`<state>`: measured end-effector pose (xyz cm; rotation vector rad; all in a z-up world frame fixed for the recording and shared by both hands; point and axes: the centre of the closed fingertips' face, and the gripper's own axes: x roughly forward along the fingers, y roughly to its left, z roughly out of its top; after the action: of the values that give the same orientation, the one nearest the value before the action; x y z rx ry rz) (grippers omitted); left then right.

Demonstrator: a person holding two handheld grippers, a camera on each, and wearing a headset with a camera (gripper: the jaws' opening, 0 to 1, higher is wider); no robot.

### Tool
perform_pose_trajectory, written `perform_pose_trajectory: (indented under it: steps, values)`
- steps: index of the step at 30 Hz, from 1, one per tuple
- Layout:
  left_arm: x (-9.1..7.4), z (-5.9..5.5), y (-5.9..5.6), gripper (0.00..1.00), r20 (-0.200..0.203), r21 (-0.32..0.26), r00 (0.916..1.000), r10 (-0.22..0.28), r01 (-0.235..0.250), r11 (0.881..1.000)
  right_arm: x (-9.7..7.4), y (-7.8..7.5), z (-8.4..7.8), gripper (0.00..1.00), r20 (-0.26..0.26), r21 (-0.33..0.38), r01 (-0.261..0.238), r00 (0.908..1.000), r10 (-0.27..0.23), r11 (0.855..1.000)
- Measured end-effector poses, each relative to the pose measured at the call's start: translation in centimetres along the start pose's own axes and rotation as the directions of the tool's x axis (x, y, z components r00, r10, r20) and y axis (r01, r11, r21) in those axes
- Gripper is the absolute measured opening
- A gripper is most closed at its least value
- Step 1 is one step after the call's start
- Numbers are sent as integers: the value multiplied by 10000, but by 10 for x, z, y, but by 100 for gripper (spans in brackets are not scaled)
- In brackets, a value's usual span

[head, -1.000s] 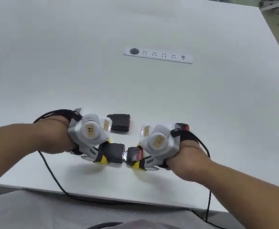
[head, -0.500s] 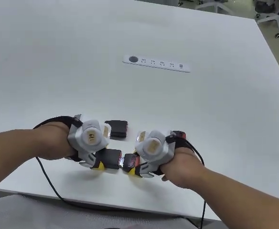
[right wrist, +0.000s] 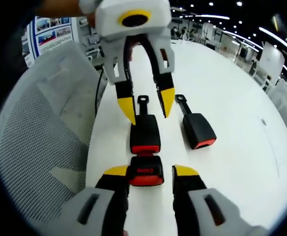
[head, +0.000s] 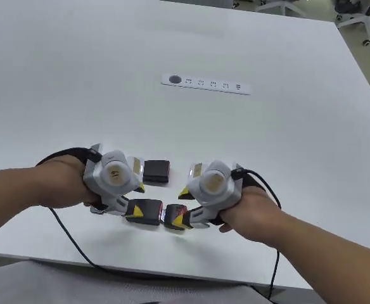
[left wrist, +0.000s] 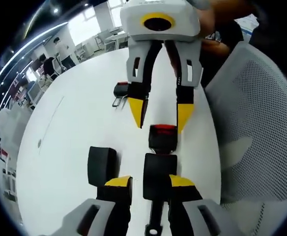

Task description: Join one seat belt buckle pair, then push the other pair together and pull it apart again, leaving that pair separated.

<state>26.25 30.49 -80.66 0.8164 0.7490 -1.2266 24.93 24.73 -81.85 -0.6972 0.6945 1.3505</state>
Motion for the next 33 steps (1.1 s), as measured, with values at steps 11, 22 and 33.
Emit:
perform_pose_trajectory:
  steps: [11,22,33]
  values:
    - [11,5,45,39,-159,-158,9990,417,-419,9990,-37,-52,-49,35,-341,35,934,9951,-933,9956]
    - [31,-13,75,44,-688,-337,9974,220,-244,9991,-55,-99,-105,39,-1124,376,1335,9853,-1286,9903]
    - [47,-24,75,42,-1172,-352,9929,-179,138,9993,-34,-109,-118,37,-1480,258,853,9857,-806,9960]
